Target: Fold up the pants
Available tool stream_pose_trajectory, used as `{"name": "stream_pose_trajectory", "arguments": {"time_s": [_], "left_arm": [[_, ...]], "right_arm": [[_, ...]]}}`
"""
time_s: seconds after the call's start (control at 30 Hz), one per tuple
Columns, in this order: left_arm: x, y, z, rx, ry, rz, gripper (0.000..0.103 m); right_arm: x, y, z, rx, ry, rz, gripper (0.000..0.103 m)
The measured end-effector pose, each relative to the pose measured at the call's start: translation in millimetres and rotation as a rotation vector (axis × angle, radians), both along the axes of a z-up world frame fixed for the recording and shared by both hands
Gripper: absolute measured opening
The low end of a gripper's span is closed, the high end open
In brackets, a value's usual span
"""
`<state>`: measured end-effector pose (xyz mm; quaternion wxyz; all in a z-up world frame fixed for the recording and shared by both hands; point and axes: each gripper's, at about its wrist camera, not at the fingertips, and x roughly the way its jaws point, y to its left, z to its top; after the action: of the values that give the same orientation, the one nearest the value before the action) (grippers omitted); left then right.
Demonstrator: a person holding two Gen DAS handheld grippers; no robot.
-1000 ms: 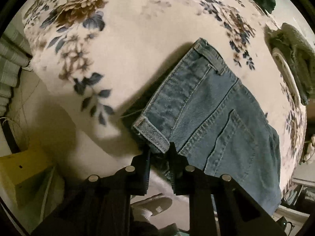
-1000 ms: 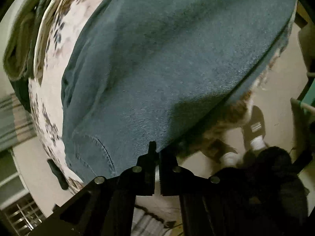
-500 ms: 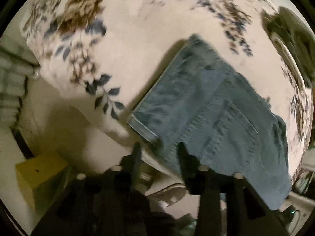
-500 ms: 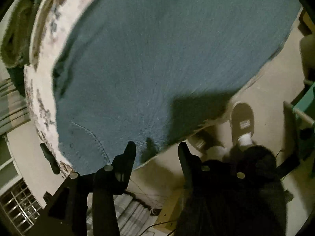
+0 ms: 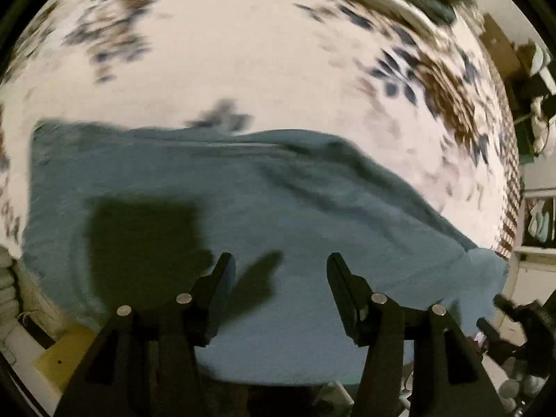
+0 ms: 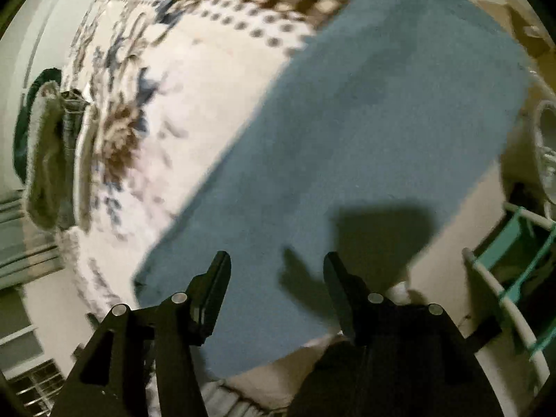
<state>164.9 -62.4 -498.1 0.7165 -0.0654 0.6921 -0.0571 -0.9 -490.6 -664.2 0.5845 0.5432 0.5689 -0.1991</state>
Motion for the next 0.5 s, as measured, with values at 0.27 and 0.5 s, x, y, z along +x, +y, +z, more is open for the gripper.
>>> {"name": "stream_pose_trajectory", "arguments": {"time_s": [0.27,0.5], "left_arm": [[28.1,-56.1,-13.7,0.102,-0.029,-0.093,0.052],[29.4,-20.5,-29.8,0.094,-0.005,-0.092,0.052]], "right_arm": [[129.2,29.2,-44.9,0.178,-0.111,0.251,0.058],[58.7,-24.3,-70.1,-0.007,0.16,0.285,0.052]]}}
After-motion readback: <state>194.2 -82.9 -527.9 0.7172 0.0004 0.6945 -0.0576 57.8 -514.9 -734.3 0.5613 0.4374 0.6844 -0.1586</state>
